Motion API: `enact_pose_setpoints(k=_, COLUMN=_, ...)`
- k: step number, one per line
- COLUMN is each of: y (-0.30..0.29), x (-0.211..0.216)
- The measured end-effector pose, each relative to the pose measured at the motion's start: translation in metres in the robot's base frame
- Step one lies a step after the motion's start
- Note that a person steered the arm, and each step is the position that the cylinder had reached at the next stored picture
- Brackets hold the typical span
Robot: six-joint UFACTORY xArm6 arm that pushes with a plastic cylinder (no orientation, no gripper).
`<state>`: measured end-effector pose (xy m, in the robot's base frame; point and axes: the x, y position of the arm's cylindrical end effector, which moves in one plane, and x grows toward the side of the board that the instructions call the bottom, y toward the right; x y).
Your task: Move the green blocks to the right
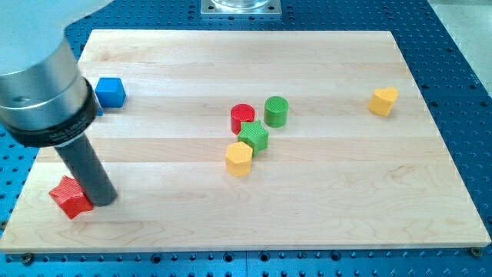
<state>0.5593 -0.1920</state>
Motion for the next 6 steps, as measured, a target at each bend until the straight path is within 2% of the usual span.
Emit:
enact_pose_setpoints(k=1, y=0.025, x=0.000)
enact_pose_setpoints(k=2, y=0.103, x=-0.019)
enact_pose_setpoints(k=3, y=0.183, x=-0.062)
enact_pose_setpoints(k=4, y=0.196, x=-0.109)
enact_pose_setpoints(k=6, y=0.202, x=-0.116)
